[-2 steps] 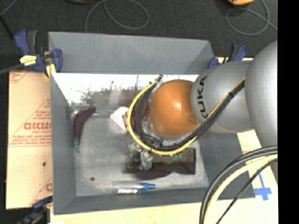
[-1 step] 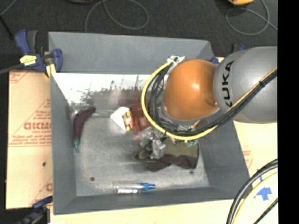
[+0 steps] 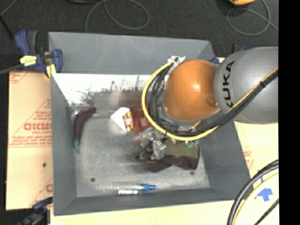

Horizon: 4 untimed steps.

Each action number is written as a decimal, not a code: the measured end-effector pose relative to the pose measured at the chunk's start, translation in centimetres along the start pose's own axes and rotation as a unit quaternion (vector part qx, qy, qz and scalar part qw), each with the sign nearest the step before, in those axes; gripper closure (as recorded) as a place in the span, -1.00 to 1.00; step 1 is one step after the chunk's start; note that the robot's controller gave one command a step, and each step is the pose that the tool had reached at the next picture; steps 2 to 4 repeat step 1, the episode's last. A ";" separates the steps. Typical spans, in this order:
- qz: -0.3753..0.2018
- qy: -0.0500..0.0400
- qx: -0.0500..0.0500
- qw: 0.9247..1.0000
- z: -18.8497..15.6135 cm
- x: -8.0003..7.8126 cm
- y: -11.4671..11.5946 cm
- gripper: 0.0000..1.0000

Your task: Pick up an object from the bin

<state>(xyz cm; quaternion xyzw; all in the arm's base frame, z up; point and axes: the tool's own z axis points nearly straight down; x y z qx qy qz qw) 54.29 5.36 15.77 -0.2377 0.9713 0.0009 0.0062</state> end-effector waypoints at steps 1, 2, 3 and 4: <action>0.010 -0.002 0.000 1.000 -10.5 -0.2 -1.7 1.00; 0.010 -0.002 0.000 1.000 -10.5 -0.2 -1.7 1.00; 0.010 -0.002 0.000 1.000 -10.5 -0.2 -1.7 1.00; 0.010 -0.002 0.000 1.000 -10.5 -0.2 -1.7 1.00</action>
Offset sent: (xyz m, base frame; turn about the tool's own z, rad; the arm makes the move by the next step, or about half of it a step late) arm 0.0000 0.0000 0.0000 0.0000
